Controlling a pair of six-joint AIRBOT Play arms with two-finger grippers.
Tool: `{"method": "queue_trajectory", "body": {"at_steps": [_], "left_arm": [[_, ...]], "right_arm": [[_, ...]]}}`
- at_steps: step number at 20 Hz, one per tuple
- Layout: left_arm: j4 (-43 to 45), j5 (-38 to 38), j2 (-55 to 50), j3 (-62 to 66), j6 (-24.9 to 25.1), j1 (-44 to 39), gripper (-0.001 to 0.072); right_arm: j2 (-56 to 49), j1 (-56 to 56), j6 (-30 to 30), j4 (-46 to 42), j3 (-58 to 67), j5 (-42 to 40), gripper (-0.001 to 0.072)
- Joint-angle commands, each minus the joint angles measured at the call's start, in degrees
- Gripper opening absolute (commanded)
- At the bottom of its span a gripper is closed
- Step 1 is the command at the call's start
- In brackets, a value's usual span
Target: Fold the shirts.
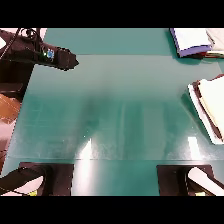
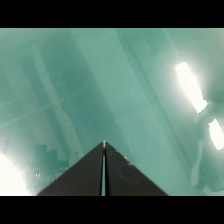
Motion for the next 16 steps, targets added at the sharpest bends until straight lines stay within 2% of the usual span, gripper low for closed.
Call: {"method": "queue_trajectory", "body": {"at_steps": [1, 4, 5, 6, 7, 16], "left_arm": [[0.72, -0.28, -0.02, 0.02, 0.0, 0.02, 0.0027], [0.63, 0.46, -0.02, 0.02, -0.02, 0.0, 0.0027], [0.63, 0.85, -0.02, 0.02, -0.02, 0.0, 0.0027], [0.63, 1.42, -0.02, 0.02, -0.02, 0.0, 0.0028], [0.63, 2.01, -0.02, 0.02, -0.02, 0.0, 0.0027], [0.63, 2.99, -0.02, 0.02, -0.02, 0.0, 0.0028]], "right_arm": [[0.0, 15.65, 0.0, 2.93, 4.79, -5.03, 0.0567], [-0.02, 26.84, -0.07, 2.91, 5.27, -8.87, 0.0314], [-0.04, 29.35, -0.39, 2.93, 5.27, -9.49, 0.0197], [-0.04, 31.56, -1.31, 2.93, 5.27, -10.16, 0.004], [-0.04, 33.22, -1.97, 2.93, 5.27, -10.51, 0.0019], [-0.04, 35.82, -1.97, 3.02, 5.25, -9.18, 0.0019]]}}
